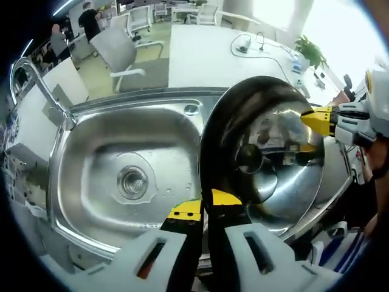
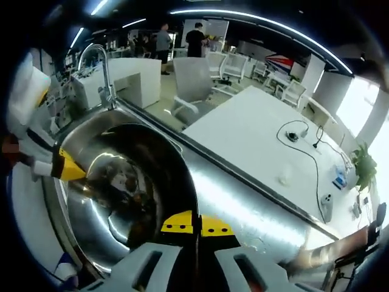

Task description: Pick up bowl with dirty water move over sink pour dirty water into sink return bowl to place

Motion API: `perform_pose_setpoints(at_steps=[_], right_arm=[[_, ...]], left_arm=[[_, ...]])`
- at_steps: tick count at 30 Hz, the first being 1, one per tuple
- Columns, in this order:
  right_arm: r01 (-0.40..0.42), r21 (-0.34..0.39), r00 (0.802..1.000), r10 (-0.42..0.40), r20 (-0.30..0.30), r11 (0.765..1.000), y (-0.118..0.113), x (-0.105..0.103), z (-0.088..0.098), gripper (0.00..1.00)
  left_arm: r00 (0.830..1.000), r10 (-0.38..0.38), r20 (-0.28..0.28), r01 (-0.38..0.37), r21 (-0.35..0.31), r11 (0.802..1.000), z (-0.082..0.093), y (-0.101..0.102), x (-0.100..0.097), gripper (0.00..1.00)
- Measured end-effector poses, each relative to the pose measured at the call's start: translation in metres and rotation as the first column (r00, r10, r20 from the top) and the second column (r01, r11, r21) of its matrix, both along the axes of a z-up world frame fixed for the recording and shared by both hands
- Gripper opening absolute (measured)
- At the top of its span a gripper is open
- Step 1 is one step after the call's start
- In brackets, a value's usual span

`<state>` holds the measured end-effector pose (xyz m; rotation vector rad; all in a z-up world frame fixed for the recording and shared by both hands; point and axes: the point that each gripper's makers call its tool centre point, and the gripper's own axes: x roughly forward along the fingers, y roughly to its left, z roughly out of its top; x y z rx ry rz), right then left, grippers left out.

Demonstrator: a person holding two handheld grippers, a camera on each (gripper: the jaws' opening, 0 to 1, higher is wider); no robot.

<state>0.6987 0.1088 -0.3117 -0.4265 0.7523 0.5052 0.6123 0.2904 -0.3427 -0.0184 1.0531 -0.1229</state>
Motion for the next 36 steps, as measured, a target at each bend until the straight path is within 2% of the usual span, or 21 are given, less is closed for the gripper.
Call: perform_pose_setpoints(at_steps=[5, 12, 20, 22, 24, 25, 30, 36], right_arm=[[-0.027, 0.025, 0.999, 0.026, 0.020, 0.999, 0.027, 0.004, 0.005, 0.00], [-0.071, 0.034, 0.996, 0.069, 0.052, 0.997, 0.059, 0.007, 0.010, 0.00], [-0.099, 0.048, 0.991, 0.094, 0.095, 0.994, 0.079, 0.007, 0.018, 0.00], [-0.107, 0.050, 0.988, 0.101, 0.116, 0.993, 0.085, 0.007, 0.020, 0.00], [-0.133, 0.020, 0.977, 0.128, 0.170, 0.991, 0.090, 0.010, 0.023, 0.00], [-0.129, 0.020, 0.978, 0.124, 0.170, 0.991, 0.091, 0.008, 0.021, 0.00], [-0.130, 0.033, 0.969, 0.120, 0.216, 0.991, 0.101, 0.013, 0.028, 0.00], [-0.138, 0.052, 0.952, 0.118, 0.282, 0.989, 0.115, 0.017, 0.038, 0.00]], left_arm=[[0.998, 0.057, 0.032, -0.058, 0.007, 0.998, 0.009, 0.028, 0.000, 0.00], [0.993, 0.100, 0.058, -0.102, 0.037, 0.994, 0.013, 0.056, -0.005, 0.00], [0.986, 0.137, 0.098, -0.141, 0.042, 0.989, 0.017, 0.074, -0.008, 0.00], [0.982, 0.142, 0.127, -0.152, 0.067, 0.986, 0.019, 0.079, -0.007, 0.00], [0.981, 0.144, 0.134, -0.154, 0.074, 0.985, 0.019, 0.082, -0.006, 0.00], [0.979, 0.149, 0.136, -0.160, 0.076, 0.984, 0.017, 0.084, -0.006, 0.00], [0.965, 0.179, 0.189, -0.196, 0.076, 0.978, 0.022, 0.096, -0.002, 0.00], [0.943, 0.207, 0.260, -0.241, 0.107, 0.965, 0.033, 0.112, 0.004, 0.00]])
